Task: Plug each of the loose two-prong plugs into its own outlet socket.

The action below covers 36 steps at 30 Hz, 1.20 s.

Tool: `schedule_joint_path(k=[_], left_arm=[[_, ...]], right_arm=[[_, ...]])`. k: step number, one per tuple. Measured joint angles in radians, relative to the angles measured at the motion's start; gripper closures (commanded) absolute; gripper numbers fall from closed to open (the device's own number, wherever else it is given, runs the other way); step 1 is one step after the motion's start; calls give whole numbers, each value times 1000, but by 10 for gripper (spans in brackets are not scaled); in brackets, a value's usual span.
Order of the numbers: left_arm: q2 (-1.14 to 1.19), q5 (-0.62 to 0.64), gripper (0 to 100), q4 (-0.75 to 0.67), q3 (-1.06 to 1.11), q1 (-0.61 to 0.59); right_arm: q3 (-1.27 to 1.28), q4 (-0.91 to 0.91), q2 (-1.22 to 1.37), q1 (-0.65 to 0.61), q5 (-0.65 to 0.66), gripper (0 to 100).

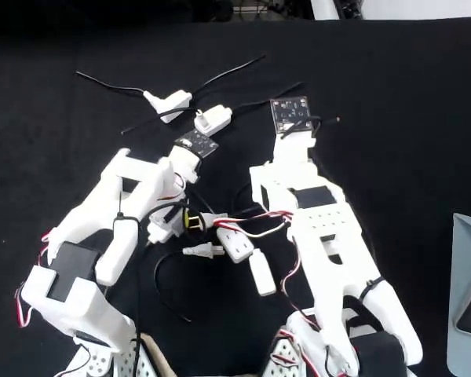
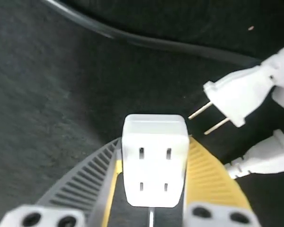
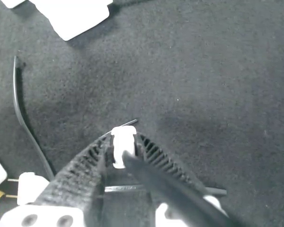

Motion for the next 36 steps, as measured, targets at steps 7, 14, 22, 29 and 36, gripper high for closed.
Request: schedule_joint_path(k=[7,14,22,29,36], left_arm=[[2,-14,690,-2,-35,-55],[-91,-21,690,74,-46,-107],[-221,-89,690,95,100,-124],[-255,-126,690,71,199,-175],[-247,-193,690,-103,278,-298]], right_arm=[[0,0,0,0,0,987],[0,0,0,0,0,987],[0,0,0,0,0,987],[0,0,0,0,0,987],[0,0,0,0,0,987]])
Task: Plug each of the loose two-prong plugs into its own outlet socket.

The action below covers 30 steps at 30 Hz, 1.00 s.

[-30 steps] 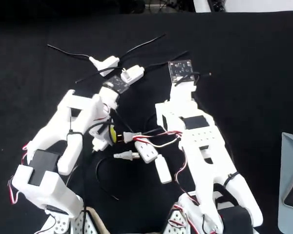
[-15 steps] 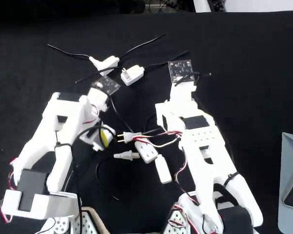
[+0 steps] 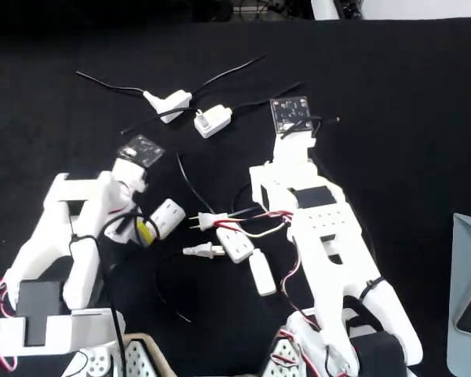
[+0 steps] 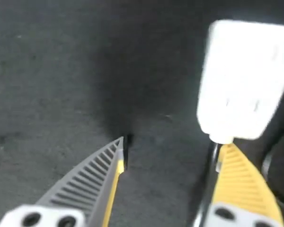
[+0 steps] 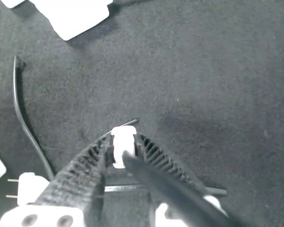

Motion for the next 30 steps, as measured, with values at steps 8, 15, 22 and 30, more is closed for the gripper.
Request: schedule_joint_path(k=[8,15,22,30], left_arm=[[-3,20,691,-51,-6,-31],[-173,46,691,72,-52,-31],[-388,146,691,126,-11,-74],[-512,411,691,126,153,-158]], right_arm=[[0,0,0,0,0,987],[0,0,0,-63,0,987],[0,-2,0,-258,0,987],[-35,-63,0,-465,0,987]])
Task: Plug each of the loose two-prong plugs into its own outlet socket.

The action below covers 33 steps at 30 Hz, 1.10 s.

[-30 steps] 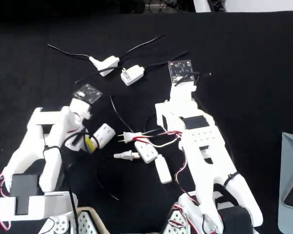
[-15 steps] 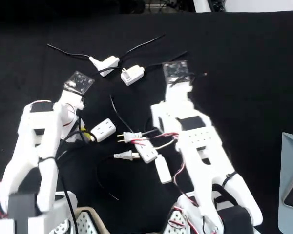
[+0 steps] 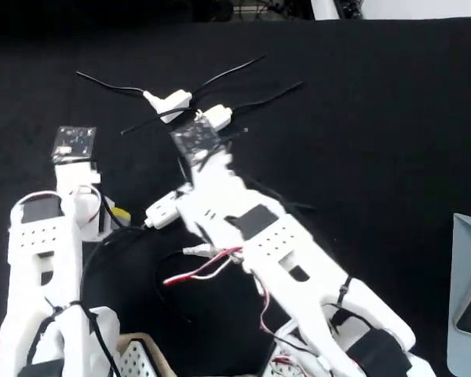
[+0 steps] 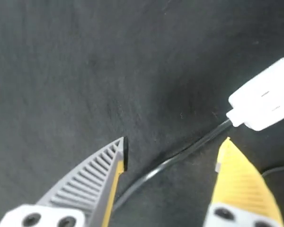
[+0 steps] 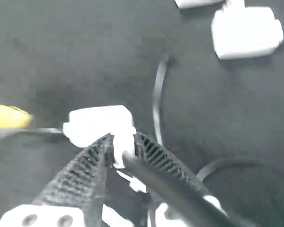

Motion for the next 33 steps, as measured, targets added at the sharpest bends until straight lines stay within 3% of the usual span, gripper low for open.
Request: schedule_joint_path(k=[7,21,33], left_arm=[[-40,137,691,-109,115,-34],[-43,149,690,-204,187,-58],[-43,149,690,-204,187,-64]], right_arm=[[-2,-103,117,-28,0,987],[-120,-149,344,-28,0,987],[-219,23,373,-26,-2,987]])
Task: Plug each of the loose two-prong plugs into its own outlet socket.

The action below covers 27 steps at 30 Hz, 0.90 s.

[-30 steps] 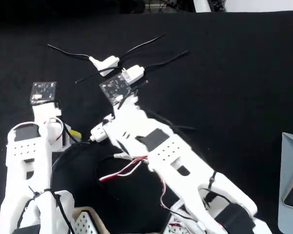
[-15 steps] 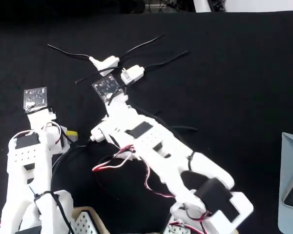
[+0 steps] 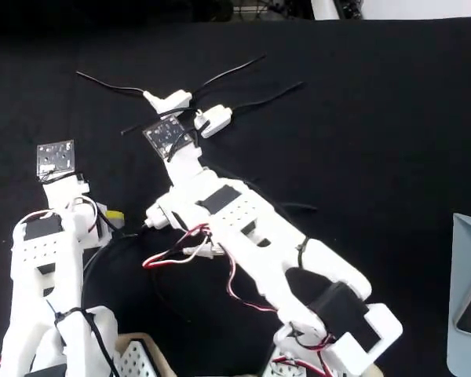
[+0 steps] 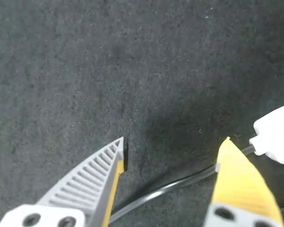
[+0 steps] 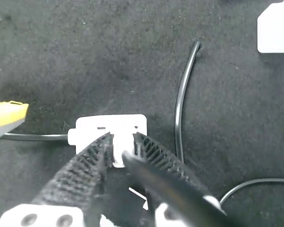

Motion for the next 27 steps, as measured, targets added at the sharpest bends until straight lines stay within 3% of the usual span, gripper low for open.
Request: schedule_joint_path(k=[27], left_arm=[[0,0,690,-5,15,0]], right_arm=[[-41,-21,127,44,0,987]])
